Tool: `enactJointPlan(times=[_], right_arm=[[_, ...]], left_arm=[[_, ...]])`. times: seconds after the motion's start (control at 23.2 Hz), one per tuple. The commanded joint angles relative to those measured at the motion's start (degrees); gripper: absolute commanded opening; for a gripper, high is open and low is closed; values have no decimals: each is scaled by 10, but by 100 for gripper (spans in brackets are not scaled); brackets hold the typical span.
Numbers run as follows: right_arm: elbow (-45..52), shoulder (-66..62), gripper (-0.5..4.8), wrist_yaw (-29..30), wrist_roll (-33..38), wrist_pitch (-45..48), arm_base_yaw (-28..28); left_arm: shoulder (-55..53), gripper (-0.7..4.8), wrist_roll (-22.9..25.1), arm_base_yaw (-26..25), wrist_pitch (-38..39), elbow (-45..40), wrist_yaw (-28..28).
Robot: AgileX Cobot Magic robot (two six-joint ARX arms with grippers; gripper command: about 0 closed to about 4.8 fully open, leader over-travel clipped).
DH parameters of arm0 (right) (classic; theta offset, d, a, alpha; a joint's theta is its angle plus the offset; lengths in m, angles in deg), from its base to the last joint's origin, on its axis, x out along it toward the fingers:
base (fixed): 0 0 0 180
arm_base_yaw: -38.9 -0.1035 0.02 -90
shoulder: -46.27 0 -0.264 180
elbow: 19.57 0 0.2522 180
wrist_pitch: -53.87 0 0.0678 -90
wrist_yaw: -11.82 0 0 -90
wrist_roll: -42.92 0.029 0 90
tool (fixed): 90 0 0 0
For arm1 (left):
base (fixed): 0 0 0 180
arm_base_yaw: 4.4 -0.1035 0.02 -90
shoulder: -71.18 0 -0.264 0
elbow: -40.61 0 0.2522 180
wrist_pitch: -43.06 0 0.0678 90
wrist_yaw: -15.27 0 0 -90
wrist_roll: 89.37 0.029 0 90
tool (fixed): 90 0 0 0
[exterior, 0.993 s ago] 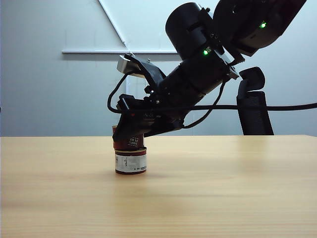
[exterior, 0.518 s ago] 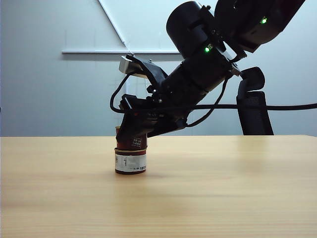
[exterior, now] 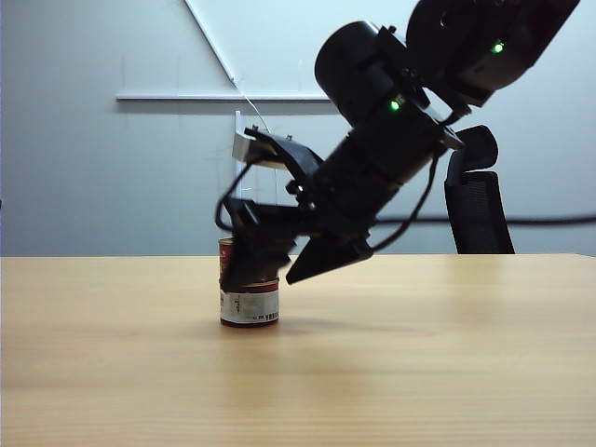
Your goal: Stack a can of tomatoes on the right onto the can of tomatoes on the left.
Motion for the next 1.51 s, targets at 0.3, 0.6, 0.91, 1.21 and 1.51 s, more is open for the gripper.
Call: enactJointPlan(times=[0.3, 0.6, 0.91, 1.21, 1.51], right_arm=[[-43, 189, 479, 1, 72, 44, -1], [-41, 370, -6, -30, 70, -38, 12], [29, 471, -6, -108, 71, -77, 28], [86, 524, -6, -145, 76, -77, 51], [111, 563, -6, -212, 82, -82, 52]], left_arm=[[75, -2, 4, -181, -25, 2, -2], [75, -2, 4, -280, -24, 2, 2], [75, -2, 4, -220, -18, 2, 0], [75, -2, 4, -221, -10, 2, -1], [75, -2, 4, -221, -7, 2, 0]])
